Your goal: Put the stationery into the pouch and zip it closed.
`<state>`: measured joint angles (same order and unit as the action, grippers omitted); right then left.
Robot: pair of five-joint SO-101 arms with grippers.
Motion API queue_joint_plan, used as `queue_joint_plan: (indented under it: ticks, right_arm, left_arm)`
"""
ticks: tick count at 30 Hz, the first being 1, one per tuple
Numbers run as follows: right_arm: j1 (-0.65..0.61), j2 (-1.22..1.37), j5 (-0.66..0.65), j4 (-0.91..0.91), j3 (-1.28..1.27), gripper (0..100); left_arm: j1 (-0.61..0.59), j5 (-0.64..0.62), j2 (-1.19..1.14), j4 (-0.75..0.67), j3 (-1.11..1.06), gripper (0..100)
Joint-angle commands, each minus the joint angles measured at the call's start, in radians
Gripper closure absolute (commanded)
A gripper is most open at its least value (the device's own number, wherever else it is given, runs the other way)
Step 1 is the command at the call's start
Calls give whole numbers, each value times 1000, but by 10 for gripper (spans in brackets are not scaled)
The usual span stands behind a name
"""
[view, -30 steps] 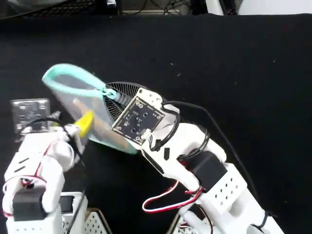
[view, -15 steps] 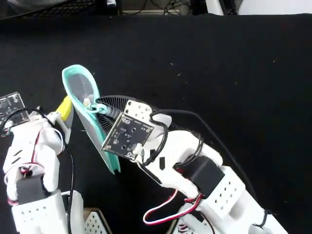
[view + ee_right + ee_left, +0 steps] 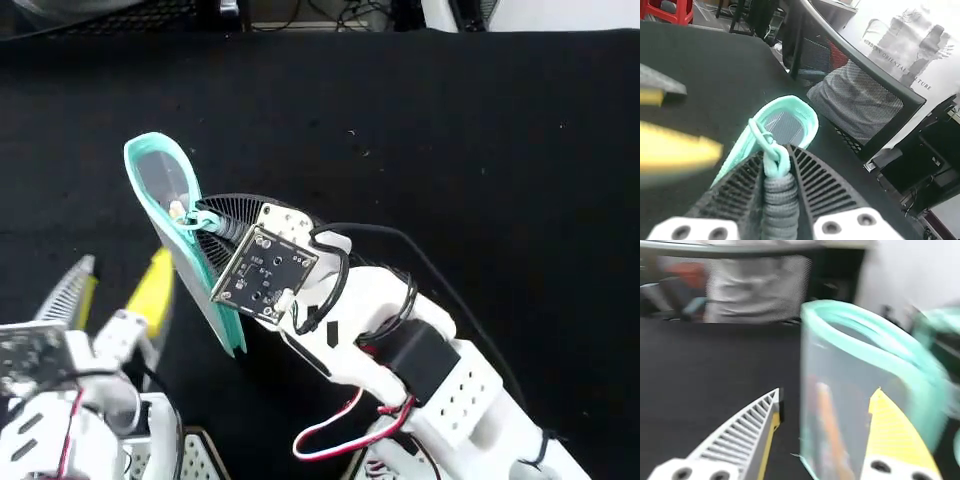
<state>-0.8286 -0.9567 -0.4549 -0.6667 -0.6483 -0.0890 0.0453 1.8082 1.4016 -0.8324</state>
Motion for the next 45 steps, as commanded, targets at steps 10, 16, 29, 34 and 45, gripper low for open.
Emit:
queue_joint_plan:
  ticks: [10,16,29,34,45]
  right_arm:
    - [-8,-21,9,28,47,986]
    - [-8,-21,9,25,47,986]
    - [41,-22,14,29,51,986]
    - [106,-22,15,61,47,986]
    - [104,-22,15,57,47,986]
  left_arm:
    - [265,18,3,94,91,712]
    - [260,17,5,11,-8,712]
    - [-10,28,5,-49,-48,712]
    - [-22,28,5,-46,-45,712]
    - [-19,18,5,31,56,708]
